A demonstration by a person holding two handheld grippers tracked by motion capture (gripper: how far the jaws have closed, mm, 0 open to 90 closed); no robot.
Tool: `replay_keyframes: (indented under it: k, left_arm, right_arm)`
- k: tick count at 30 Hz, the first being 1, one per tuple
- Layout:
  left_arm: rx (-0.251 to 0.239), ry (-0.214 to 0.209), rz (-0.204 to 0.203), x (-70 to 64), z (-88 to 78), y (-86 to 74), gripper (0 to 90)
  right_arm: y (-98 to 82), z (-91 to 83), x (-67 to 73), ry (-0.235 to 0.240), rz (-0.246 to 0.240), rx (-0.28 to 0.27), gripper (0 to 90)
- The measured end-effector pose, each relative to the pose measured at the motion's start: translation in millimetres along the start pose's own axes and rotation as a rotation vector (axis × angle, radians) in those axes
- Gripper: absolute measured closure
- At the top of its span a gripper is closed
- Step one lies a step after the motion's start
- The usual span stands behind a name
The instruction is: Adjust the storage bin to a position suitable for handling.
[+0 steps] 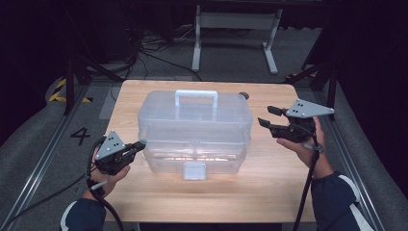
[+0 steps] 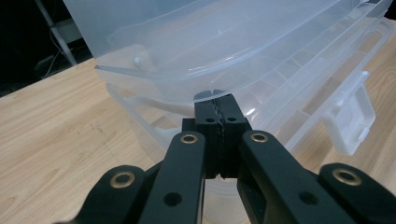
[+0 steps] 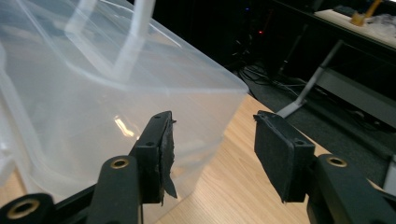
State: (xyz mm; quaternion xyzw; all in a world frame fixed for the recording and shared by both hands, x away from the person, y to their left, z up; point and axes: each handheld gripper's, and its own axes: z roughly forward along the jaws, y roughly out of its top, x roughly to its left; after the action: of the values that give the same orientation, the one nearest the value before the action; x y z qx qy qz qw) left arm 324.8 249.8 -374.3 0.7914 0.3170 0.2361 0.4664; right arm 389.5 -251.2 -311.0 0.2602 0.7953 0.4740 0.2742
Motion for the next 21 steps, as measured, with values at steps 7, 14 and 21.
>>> replay_keyframes:
  k: [7, 14, 21]
  left_arm:
    - [-0.011, 0.001, 0.0, 1.0, -1.4, 4.9, 89.8]
    - [-0.015, 0.003, 0.003, 1.9, -1.2, 6.8, 89.8]
    - [-0.027, -0.002, -0.003, 4.0, -1.1, 10.0, 89.8]
  right_arm:
    - [-24.7, 4.1, 1.9, 0.039, 0.012, -0.012, 45.3]
    - [-44.2, 18.4, 13.3, 0.087, 0.003, 0.01, 43.7]
    - [-48.8, 23.7, 15.1, 0.094, 0.012, -0.013, 44.1]
